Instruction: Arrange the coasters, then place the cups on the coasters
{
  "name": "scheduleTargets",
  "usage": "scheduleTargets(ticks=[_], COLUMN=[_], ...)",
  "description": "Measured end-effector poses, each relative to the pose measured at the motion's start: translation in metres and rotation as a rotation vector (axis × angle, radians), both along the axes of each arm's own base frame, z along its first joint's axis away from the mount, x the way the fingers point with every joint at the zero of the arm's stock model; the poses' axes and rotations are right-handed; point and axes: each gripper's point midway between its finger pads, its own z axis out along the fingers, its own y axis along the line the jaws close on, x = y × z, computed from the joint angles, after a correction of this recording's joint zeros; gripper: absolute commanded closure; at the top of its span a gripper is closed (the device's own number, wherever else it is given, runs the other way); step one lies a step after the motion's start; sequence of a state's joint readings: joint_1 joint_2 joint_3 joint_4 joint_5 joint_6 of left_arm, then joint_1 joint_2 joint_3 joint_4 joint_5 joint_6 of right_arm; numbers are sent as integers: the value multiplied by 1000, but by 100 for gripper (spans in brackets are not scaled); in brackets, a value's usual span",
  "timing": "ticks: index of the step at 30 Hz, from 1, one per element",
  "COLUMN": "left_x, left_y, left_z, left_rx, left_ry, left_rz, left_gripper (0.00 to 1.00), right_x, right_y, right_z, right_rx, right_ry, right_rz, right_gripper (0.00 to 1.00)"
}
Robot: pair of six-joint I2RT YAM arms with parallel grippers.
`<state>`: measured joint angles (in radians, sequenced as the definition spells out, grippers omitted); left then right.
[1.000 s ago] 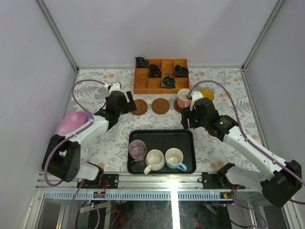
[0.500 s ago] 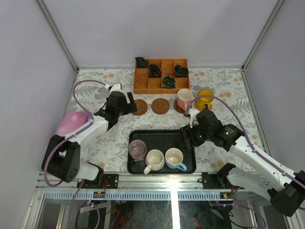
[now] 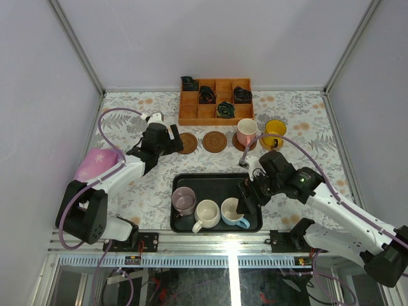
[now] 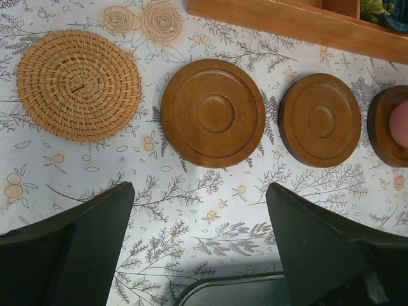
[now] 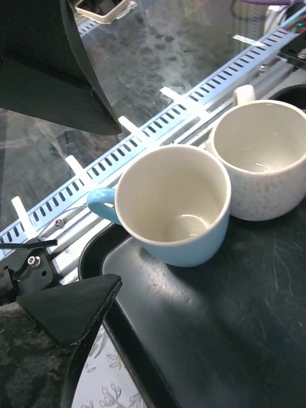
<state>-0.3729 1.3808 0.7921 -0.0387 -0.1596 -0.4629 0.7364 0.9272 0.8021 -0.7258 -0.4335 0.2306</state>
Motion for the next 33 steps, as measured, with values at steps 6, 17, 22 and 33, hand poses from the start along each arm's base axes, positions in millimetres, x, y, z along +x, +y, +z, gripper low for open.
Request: scheduleTargets(ticks=[6, 17, 22, 33], left_x=[0, -1, -2, -4], left_y=[0, 0, 0, -3], left_z=[0, -2, -3, -4], left_rx=[-1, -6, -8, -8], left_ry=[0, 7, 8, 19], left_rz=[0, 5, 4, -17], left_gripper=[15, 15, 15, 15], right_x=[-21, -41, -39, -41], right_y=[2, 5, 3, 0], right_z=[-14, -38, -48, -75], right_rx=[-62, -195, -248, -308], right_ry=[73, 104, 93, 88], right_rz=[89, 163, 143, 85], right_gripper=[1, 10, 13, 27])
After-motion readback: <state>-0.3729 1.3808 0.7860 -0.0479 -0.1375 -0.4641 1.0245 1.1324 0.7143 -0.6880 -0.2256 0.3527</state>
